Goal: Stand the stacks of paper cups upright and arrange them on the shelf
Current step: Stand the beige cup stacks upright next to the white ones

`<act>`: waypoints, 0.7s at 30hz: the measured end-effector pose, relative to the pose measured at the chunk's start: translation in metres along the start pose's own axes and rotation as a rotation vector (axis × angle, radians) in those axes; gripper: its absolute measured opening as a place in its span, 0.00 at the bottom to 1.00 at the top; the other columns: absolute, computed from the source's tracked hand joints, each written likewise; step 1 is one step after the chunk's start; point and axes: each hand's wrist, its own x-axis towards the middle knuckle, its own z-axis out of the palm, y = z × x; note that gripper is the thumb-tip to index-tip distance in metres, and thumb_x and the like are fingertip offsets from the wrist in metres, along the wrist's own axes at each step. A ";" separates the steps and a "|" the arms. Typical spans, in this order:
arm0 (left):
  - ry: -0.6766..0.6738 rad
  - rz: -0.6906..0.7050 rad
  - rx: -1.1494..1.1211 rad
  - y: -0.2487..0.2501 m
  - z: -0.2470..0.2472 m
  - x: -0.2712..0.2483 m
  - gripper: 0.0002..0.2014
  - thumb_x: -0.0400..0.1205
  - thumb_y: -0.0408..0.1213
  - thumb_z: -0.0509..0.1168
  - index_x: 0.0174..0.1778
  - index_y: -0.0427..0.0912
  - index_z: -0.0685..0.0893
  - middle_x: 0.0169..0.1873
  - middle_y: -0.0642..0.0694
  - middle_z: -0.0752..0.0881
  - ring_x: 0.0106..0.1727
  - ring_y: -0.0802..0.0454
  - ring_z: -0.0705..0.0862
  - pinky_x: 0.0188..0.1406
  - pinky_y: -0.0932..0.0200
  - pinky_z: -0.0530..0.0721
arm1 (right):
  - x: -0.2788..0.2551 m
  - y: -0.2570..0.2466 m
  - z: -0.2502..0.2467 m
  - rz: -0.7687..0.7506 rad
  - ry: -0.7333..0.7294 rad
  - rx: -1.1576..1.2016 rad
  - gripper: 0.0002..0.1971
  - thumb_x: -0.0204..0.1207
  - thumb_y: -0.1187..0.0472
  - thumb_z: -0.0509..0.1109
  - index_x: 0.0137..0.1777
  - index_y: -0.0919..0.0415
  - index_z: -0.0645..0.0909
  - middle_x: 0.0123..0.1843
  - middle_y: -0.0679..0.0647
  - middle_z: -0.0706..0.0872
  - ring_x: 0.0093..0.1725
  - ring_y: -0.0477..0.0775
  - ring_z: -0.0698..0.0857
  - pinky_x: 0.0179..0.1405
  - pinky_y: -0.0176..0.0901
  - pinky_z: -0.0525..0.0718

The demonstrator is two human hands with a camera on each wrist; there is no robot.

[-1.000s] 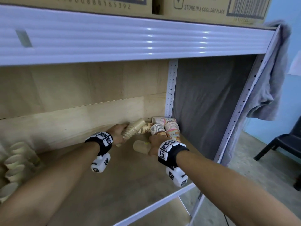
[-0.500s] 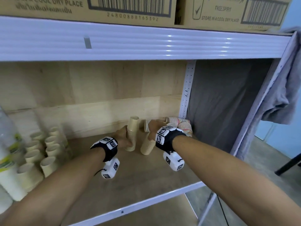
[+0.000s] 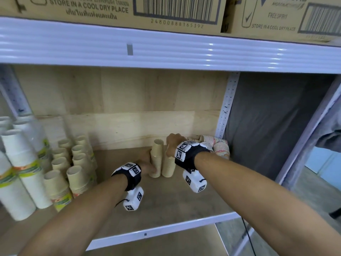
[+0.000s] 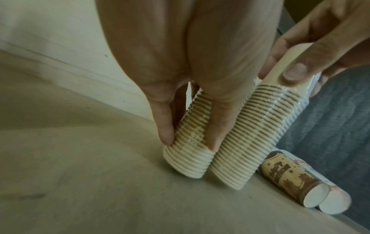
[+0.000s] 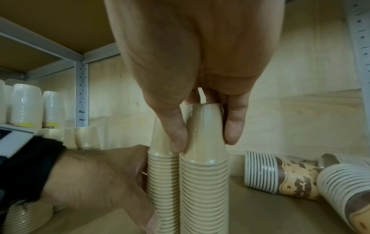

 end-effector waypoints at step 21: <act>-0.113 0.047 -0.019 0.040 -0.065 -0.005 0.25 0.70 0.37 0.80 0.61 0.46 0.79 0.54 0.42 0.85 0.53 0.46 0.87 0.51 0.50 0.89 | 0.011 -0.012 0.000 0.064 0.044 0.055 0.13 0.70 0.54 0.67 0.49 0.64 0.77 0.48 0.60 0.84 0.38 0.57 0.84 0.39 0.46 0.86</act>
